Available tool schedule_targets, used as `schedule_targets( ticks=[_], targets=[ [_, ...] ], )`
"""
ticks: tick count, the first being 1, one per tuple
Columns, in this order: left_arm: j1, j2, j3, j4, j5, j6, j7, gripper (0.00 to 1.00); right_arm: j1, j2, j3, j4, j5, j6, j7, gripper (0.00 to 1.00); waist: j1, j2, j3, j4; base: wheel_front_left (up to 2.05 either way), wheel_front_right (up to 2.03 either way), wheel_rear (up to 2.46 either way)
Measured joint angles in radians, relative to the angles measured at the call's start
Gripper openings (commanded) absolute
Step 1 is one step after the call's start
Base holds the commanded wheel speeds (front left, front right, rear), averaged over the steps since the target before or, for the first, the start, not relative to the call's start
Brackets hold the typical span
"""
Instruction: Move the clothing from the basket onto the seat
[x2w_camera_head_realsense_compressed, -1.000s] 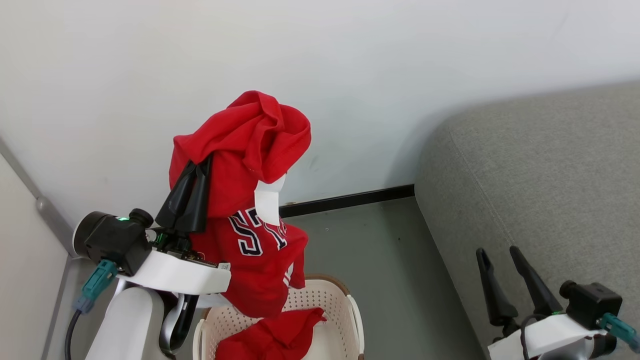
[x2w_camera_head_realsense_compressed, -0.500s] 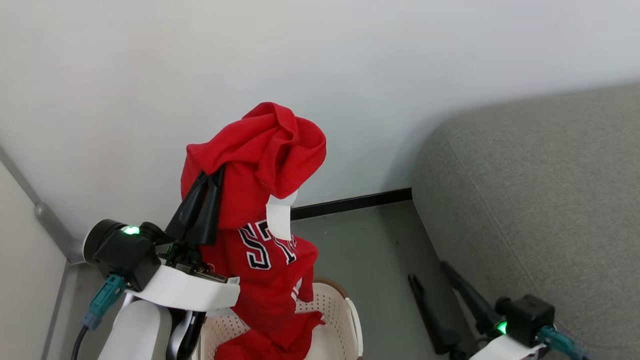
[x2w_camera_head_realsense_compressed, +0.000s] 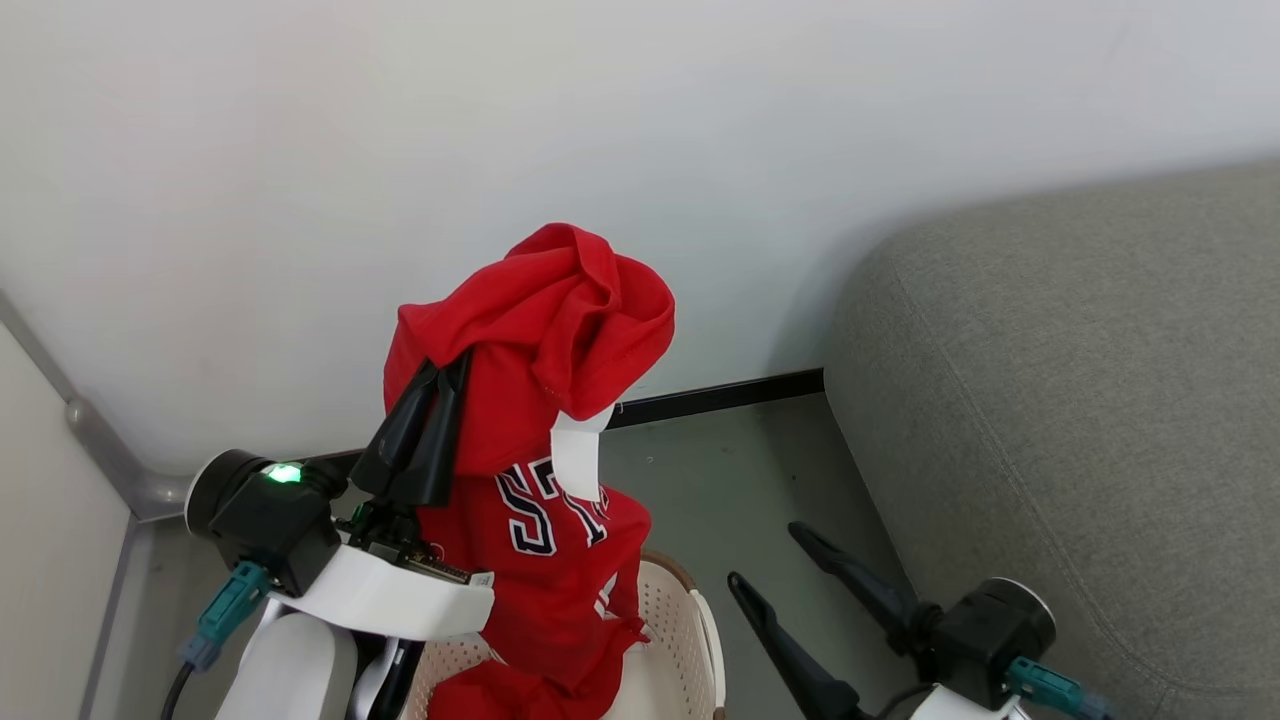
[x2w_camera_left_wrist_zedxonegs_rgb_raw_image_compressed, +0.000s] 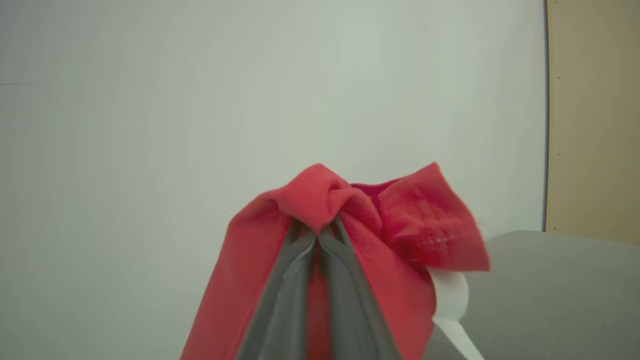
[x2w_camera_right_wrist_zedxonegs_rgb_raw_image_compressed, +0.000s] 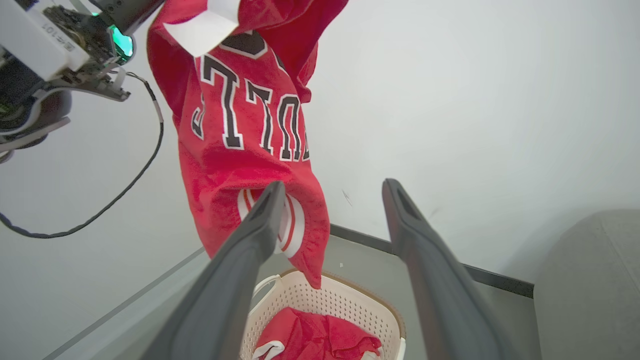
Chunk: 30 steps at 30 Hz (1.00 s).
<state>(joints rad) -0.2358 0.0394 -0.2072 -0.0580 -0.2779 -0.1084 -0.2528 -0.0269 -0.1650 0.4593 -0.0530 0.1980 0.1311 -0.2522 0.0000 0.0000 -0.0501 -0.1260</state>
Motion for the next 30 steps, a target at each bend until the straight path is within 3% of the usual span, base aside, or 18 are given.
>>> schedule_targets(
  ticks=[18,30],
  targets=[
    [0.000,-0.001,-0.071,-0.002,0.000,-0.002,-0.003,0.00,-0.165,-0.003,0.202,0.020,0.012,0.000,0.000,1.00,0.0000,0.0000,0.009,0.021,0.00,0.00,0.00],
    [-0.003,0.000,-0.152,-0.005,-0.004,-0.009,-0.004,0.00,-0.230,0.006,0.198,0.135,-0.007,0.000,0.000,1.00,0.0000,0.0000,0.012,0.042,0.00,0.00,0.00]
  ],
)
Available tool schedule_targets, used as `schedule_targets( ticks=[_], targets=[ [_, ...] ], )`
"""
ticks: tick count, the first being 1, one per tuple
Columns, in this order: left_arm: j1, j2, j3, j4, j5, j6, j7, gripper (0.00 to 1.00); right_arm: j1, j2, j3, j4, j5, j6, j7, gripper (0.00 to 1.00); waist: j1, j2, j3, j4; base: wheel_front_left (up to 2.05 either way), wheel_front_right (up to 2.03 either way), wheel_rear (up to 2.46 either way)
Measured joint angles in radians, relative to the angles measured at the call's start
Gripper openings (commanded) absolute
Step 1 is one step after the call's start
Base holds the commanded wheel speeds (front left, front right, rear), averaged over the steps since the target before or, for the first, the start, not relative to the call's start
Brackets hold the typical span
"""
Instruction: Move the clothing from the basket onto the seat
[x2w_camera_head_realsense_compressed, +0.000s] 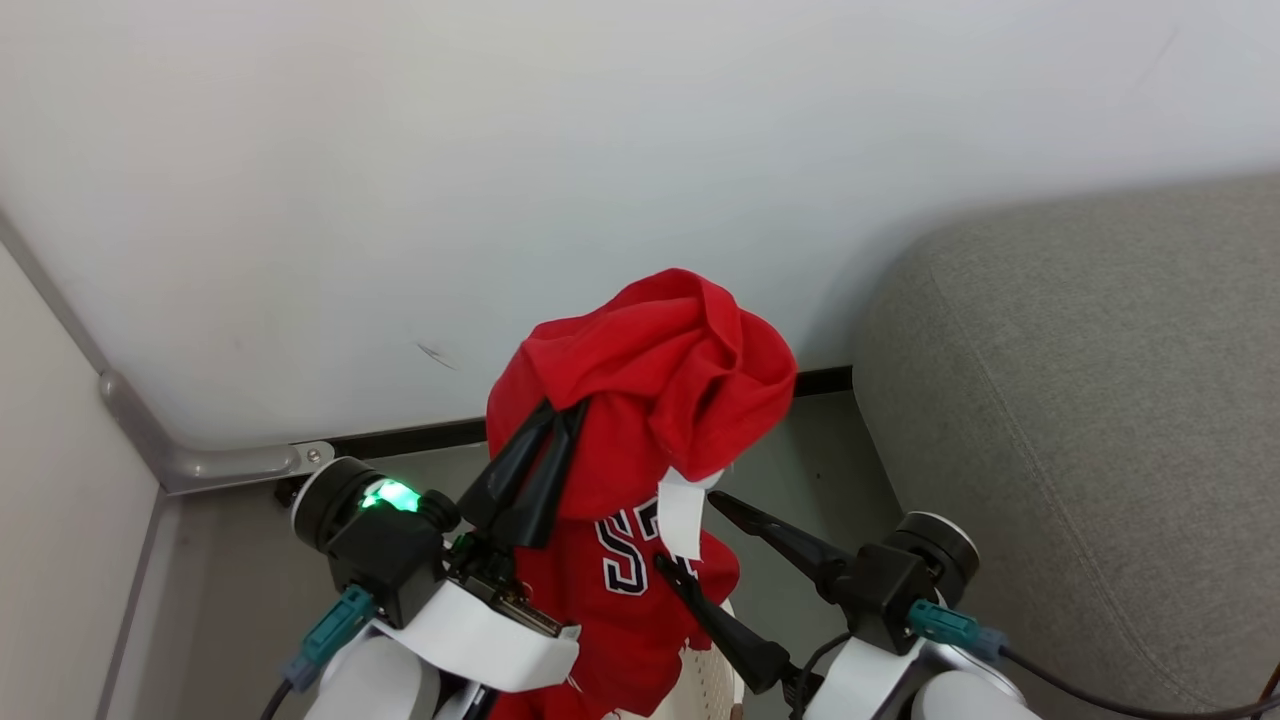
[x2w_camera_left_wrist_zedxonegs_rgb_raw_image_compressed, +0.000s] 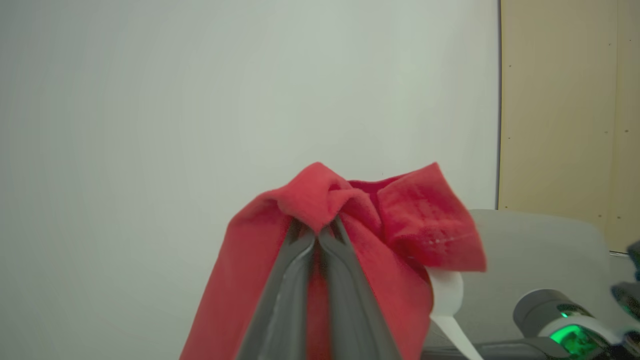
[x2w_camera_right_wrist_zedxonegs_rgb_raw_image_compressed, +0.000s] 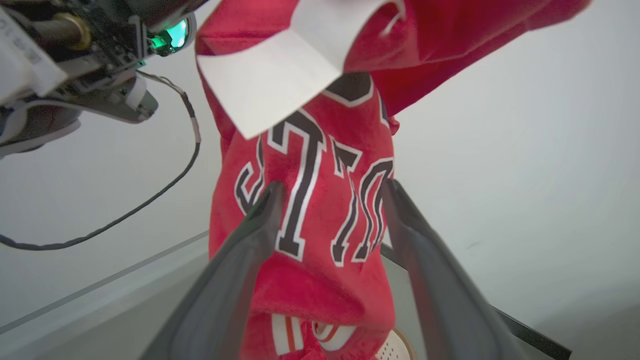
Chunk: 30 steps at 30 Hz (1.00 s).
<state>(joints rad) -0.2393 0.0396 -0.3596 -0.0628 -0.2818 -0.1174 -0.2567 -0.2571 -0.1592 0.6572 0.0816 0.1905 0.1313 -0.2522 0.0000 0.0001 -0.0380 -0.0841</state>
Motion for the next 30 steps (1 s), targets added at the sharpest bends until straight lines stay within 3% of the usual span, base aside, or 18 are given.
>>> schedule_targets(
  ticks=[25,27,28,30],
  targets=[
    [-0.060,0.002,-0.183,0.000,-0.070,-0.001,0.000,0.00,-0.099,0.057,0.078,0.169,0.027,0.000,0.000,1.00,0.0000,0.0000,-0.012,0.021,0.00,0.00,0.00],
    [-0.060,0.002,-0.193,0.000,-0.083,-0.001,0.000,0.00,-0.102,0.063,0.070,0.182,0.039,0.000,0.000,0.05,0.0000,0.0000,-0.013,0.023,0.00,0.00,0.00],
    [-0.060,0.002,-0.196,0.000,-0.087,-0.001,0.000,0.00,-0.102,0.063,0.069,0.187,0.039,0.000,0.000,0.00,0.0000,0.0000,-0.013,0.024,0.00,0.00,0.00],
    [-0.060,0.002,-0.200,0.000,-0.088,-0.001,0.000,0.00,-0.102,0.064,0.064,0.189,0.041,0.000,0.000,0.00,0.0000,0.0000,-0.014,0.027,0.00,0.00,0.00]
  ],
)
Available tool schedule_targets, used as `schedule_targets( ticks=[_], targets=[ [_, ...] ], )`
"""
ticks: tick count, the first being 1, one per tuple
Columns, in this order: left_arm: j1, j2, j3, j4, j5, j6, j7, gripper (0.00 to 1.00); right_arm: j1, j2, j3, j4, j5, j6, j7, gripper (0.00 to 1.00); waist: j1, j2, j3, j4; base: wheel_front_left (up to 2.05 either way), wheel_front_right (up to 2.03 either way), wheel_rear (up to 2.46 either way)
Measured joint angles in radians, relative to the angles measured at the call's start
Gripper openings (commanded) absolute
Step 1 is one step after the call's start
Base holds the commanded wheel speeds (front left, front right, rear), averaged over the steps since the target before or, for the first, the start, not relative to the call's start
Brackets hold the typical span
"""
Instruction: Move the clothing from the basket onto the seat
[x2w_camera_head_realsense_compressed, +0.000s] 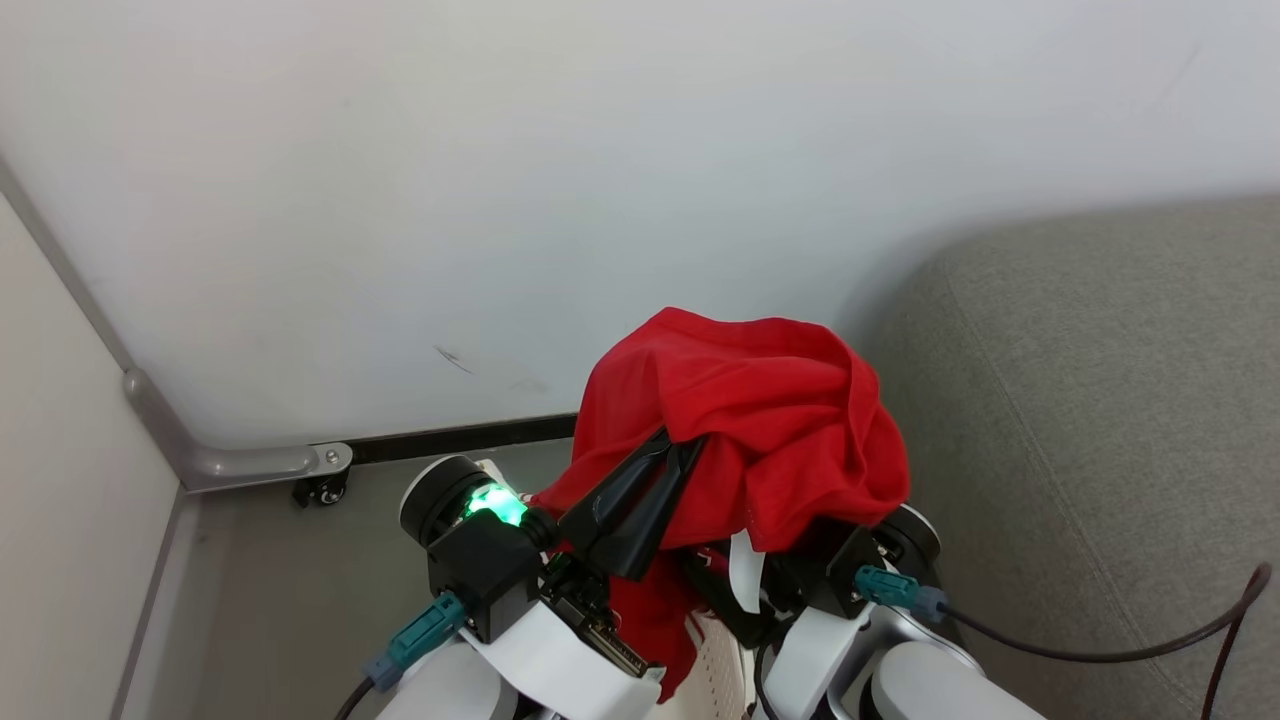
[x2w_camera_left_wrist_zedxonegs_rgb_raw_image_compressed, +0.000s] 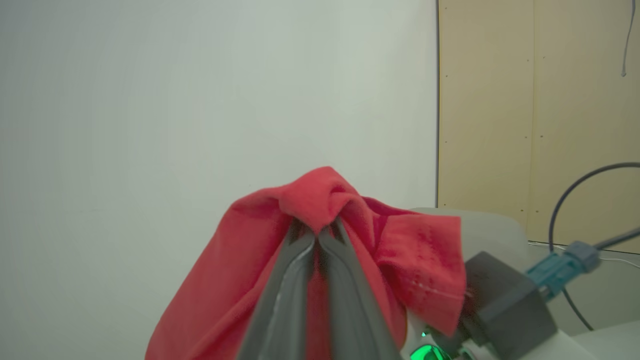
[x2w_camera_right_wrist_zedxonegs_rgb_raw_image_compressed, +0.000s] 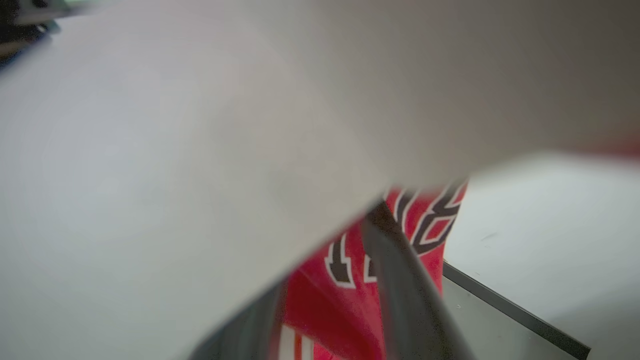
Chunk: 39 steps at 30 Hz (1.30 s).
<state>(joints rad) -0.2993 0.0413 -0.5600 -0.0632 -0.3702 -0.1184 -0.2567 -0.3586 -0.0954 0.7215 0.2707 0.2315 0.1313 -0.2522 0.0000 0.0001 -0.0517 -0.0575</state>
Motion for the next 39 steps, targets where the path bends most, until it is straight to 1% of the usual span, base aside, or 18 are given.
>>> schedule_targets(
  ticks=[7,13,18,23,27,39],
  targets=[
    [0.000,0.000,0.002,0.001,0.000,0.002,0.000,0.00,0.000,0.005,-0.044,0.013,0.009,0.000,0.000,0.00,0.0000,0.0000,-0.003,0.009,0.00,0.00,0.00],
    [0.000,0.000,0.020,0.013,0.000,0.012,0.000,0.00,0.005,0.014,-0.126,0.027,0.065,0.000,0.000,0.00,0.0000,0.0000,-0.008,0.013,0.00,0.00,0.00],
    [0.004,0.000,0.036,0.035,0.000,0.022,0.000,0.00,0.005,0.020,-0.175,0.012,0.060,0.000,0.000,0.00,0.0000,0.0000,-0.012,0.012,0.00,0.00,0.00],
    [0.018,-0.001,0.053,0.046,0.000,0.028,0.000,0.00,0.005,0.023,-0.242,-0.012,0.057,0.000,0.000,0.00,0.0000,0.0000,-0.015,0.007,0.00,0.00,0.00],
    [0.030,0.000,0.045,0.059,0.003,0.028,0.000,0.00,0.005,0.026,-0.297,-0.050,0.057,0.000,0.000,0.00,0.0000,0.0000,-0.017,0.005,0.00,0.00,0.00],
    [0.042,0.000,0.036,0.080,0.007,0.026,0.000,0.00,0.005,0.032,-0.365,-0.147,0.077,0.000,0.000,0.00,0.0000,0.0000,-0.006,0.004,0.00,0.00,0.00]
  ],
)
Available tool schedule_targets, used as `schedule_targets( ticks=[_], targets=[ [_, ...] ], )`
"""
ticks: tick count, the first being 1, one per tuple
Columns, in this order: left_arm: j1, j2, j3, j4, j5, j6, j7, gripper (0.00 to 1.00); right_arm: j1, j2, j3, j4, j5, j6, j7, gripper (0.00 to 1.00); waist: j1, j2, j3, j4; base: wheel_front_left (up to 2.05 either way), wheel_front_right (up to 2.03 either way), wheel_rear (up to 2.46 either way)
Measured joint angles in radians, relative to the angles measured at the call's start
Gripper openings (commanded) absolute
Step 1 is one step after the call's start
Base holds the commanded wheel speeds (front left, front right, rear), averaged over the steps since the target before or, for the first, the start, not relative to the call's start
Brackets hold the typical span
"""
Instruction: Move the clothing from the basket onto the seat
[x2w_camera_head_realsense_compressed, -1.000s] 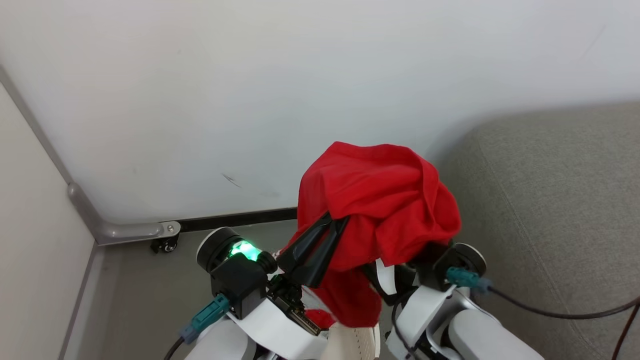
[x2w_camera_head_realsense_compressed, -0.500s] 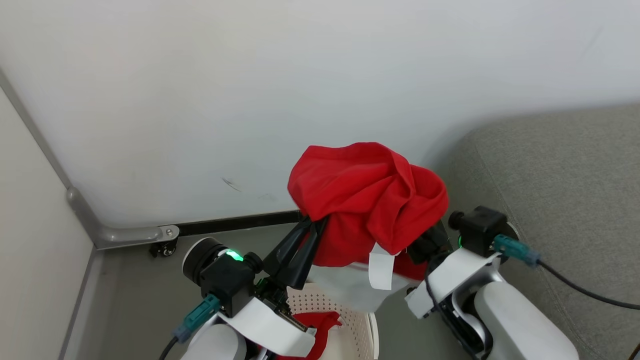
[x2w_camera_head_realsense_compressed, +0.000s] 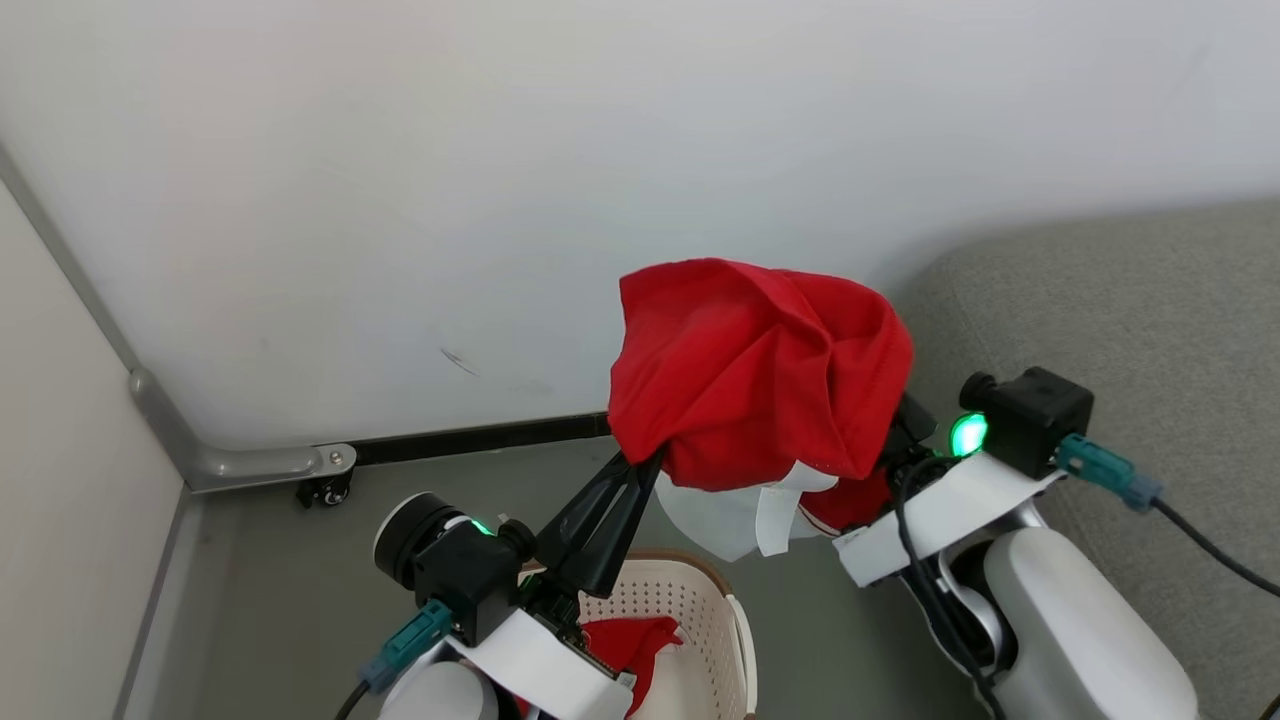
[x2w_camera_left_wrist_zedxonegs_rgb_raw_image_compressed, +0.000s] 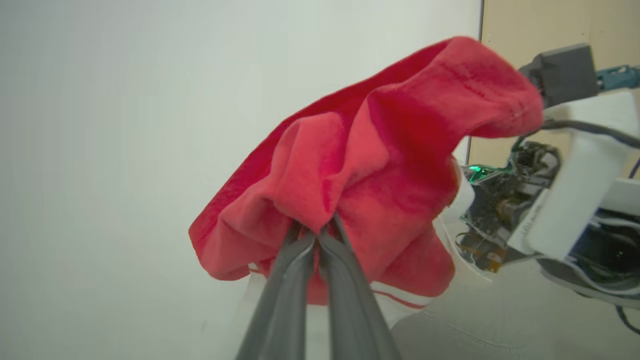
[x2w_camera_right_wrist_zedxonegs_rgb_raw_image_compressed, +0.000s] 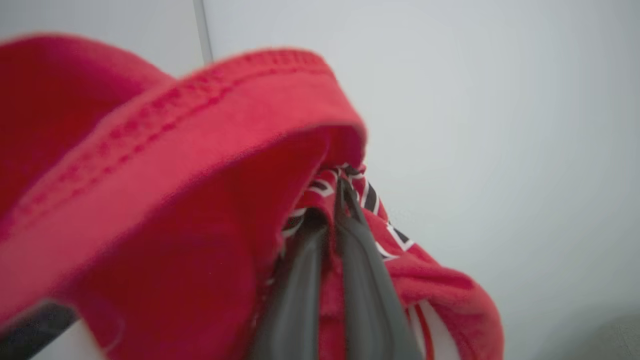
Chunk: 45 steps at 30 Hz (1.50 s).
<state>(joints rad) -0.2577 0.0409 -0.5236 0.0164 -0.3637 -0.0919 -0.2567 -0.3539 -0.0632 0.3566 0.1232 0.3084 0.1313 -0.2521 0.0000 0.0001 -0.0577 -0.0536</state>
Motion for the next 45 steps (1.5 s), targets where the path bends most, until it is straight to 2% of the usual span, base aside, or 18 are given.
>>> schedule_targets(
  ticks=[14,16,17,18,19,39,45],
  targets=[
    [0.000,-0.001,-0.015,0.007,0.004,-0.009,0.000,0.00,0.000,0.002,-0.088,-0.156,0.035,0.000,0.000,0.00,0.0000,0.0000,0.010,0.004,0.00,0.00,0.00],
    [0.000,-0.001,-0.015,0.006,0.004,-0.017,0.000,0.26,0.000,0.002,-0.095,-0.177,0.036,0.000,0.000,0.00,0.0000,0.0000,0.011,0.004,0.00,0.00,0.00],
    [0.000,-0.001,-0.015,0.006,0.004,-0.017,0.000,0.47,0.000,0.002,-0.101,-0.187,0.037,0.000,0.000,0.00,0.0000,0.0000,0.012,0.004,0.00,0.00,0.00],
    [0.000,-0.001,-0.015,0.005,0.004,-0.017,0.000,0.92,0.000,0.003,-0.108,-0.195,0.037,0.000,0.000,0.00,0.0000,0.0000,0.012,0.004,0.00,0.00,0.00],
    [0.000,-0.001,-0.015,0.003,0.004,-0.017,0.000,1.00,0.000,0.003,-0.114,-0.203,0.041,0.000,0.000,0.00,0.0000,0.0000,0.012,0.004,0.00,0.00,0.00],
    [0.035,0.004,0.006,0.071,0.005,-0.018,0.000,1.00,0.008,0.003,-0.207,-0.269,0.033,0.000,0.000,0.00,0.0000,0.0000,0.016,0.002,0.00,0.00,0.00],
    [0.046,0.029,-0.007,0.094,0.043,-0.025,0.000,1.00,0.008,0.003,-0.225,-0.279,0.032,0.000,0.000,0.00,0.0000,0.0000,0.017,0.001,0.00,0.00,0.00]
  ],
)
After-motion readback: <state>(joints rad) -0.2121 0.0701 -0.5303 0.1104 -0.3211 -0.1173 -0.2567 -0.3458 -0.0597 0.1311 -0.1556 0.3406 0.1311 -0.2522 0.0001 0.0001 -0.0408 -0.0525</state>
